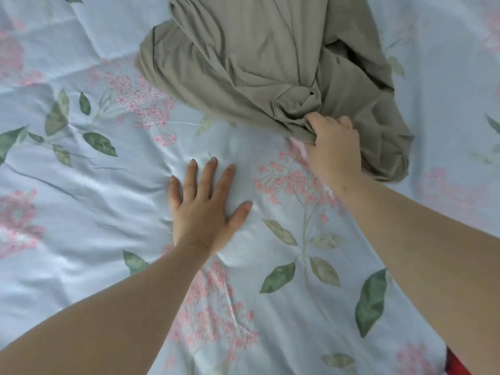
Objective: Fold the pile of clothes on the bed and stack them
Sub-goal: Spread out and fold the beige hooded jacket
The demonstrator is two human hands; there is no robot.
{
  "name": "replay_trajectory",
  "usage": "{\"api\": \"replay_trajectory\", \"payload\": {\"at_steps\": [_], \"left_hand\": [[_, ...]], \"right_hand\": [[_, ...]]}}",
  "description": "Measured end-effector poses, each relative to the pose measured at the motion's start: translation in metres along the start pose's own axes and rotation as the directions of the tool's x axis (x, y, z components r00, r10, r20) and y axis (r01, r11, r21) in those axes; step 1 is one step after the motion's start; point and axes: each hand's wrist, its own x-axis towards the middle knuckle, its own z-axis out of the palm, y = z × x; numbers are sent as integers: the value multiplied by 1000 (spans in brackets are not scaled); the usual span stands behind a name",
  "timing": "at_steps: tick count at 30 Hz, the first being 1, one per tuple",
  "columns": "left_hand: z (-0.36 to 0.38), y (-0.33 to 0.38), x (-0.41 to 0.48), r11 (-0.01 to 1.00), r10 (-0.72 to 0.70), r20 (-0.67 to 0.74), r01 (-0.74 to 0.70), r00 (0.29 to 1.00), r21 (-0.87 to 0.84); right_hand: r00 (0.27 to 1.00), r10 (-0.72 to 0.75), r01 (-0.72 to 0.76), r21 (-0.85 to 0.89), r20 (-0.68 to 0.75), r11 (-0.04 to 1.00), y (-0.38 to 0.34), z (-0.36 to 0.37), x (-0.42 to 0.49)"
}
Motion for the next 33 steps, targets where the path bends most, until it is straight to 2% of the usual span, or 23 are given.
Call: {"api": "replay_trajectory", "payload": {"at_steps": [2,4,5,7,8,9,10,12,13,15,16,17,18,19,20,21,24,26,28,30,31,32,33], "left_hand": [[-4,-1,1,996,31,-31,-33,999,-77],[-10,-3,-5,926,-26,-121,-22,992,-377],[-16,-3,-11,799,-136,-136,28,981,-600],[-32,3,-33,359,-415,21,185,910,-915],[-41,9,-48,134,-502,168,268,848,-954],[-47,14,-64,-20,-541,285,327,791,-945],[-52,19,-78,-89,-551,349,362,758,-928],[-59,27,-101,-48,-557,380,428,739,-903],[-63,30,-108,62,-585,348,469,732,-881],[-72,33,-113,428,-619,191,532,762,-731],[-75,35,-114,629,-549,79,474,832,-617],[-74,38,-115,793,-395,6,344,919,-503],[-72,42,-115,896,-202,26,196,979,-399],[-66,45,-115,946,-28,110,62,994,-318],[-60,47,-117,965,91,207,-34,974,-261],[-53,46,-118,968,135,258,-72,957,-239],[-46,35,-132,939,62,224,19,973,-343],[-45,23,-150,889,141,319,21,937,-456],[-53,10,-176,808,313,457,20,833,-589],[-61,1,-203,787,459,599,13,656,-617],[-62,-3,-211,796,498,652,-3,572,-606],[-64,-9,-215,806,508,674,-18,537,-592],[-65,-17,-214,811,488,670,-7,559,-586]], "right_hand": [[1000,-13,13,26,-6,1000,-7,-1,-48],[1000,-13,13,30,7,999,-17,-5,-102],[1000,-6,6,11,15,1000,-22,-11,-129],[999,19,-18,-41,43,999,-27,-19,-179],[995,34,-30,-44,89,999,-31,-23,-204],[988,40,-36,-30,149,999,-34,-25,-229],[975,37,-36,-9,220,999,-37,-28,-252],[923,35,-43,13,382,999,-50,-40,-284],[886,51,-67,18,460,998,-57,-49,-290],[812,128,-258,153,569,954,-60,-63,-285],[790,164,-365,237,591,900,-59,-70,-278],[815,204,-421,310,543,853,-60,-77,-268],[866,272,-435,363,421,824,-58,-80,-258],[885,371,-460,407,281,789,-56,-78,-249],[862,465,-503,460,204,731,-54,-77,-240],[820,531,-556,512,212,654,-54,-75,-233],[712,557,-685,599,428,416,-54,-64,-226],[681,541,-703,647,493,295,-57,-60,-229],[656,555,-689,706,511,164,-62,-59,-230],[643,552,-659,751,532,43,-69,-58,-230],[647,533,-655,756,545,22,-75,-57,-231],[665,503,-660,749,552,50,-82,-55,-233],[703,464,-660,737,539,146,-91,-53,-239]]}}
